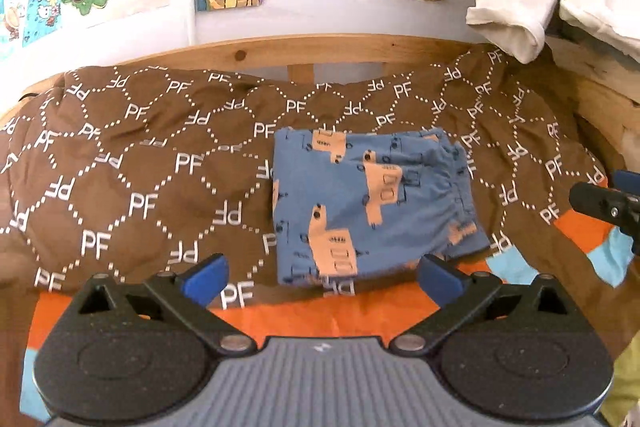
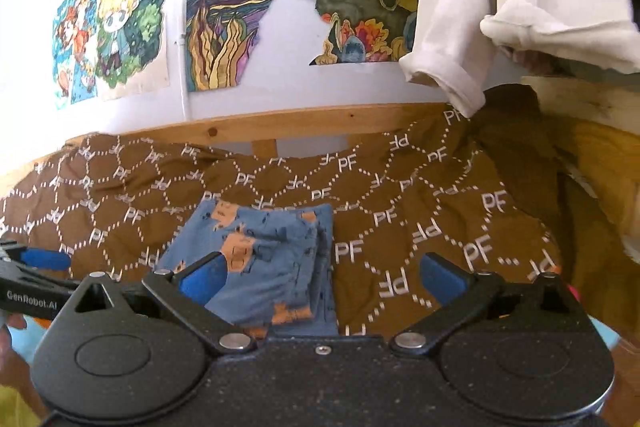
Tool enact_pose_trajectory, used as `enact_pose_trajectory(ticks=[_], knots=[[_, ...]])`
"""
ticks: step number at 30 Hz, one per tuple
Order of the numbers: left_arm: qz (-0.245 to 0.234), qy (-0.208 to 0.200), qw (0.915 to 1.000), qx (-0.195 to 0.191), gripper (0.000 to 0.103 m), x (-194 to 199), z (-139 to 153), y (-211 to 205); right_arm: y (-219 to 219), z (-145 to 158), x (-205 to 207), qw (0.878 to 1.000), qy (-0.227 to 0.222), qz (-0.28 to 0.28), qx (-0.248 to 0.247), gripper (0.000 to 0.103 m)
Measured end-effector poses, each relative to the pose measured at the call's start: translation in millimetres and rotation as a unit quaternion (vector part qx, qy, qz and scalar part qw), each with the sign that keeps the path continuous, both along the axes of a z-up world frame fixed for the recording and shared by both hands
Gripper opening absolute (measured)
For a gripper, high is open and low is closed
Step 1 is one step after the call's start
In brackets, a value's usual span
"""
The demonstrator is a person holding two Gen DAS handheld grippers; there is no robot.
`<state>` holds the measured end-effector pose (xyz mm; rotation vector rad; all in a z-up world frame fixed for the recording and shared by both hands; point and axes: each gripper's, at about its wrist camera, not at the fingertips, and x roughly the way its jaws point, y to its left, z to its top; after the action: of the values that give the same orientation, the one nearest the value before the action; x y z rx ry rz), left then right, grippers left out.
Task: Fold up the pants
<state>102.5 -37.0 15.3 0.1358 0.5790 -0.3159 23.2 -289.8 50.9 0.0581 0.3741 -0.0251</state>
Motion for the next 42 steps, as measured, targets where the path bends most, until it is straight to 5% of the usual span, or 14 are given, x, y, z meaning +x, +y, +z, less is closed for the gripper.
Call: enact_pose_trajectory(ticks=[7, 20, 42], knots=[[0.014, 0.021, 0.9996, 0.010, 0.103, -19, -18, 13, 9, -16, -25, 1.000, 0.013, -0.010, 0.000, 0.102], [0.038, 0.051, 0.9977, 0.024, 0.103, -24, -38, 32, 29, -43, -21, 0.997, 0.050, 0.052, -0.010, 0.102], [0.052, 0.059, 0.9967, 0.020, 0.103, -26, -39, 37, 27, -44, -18, 0.997, 0.060, 0.053, 0.000, 0.102]])
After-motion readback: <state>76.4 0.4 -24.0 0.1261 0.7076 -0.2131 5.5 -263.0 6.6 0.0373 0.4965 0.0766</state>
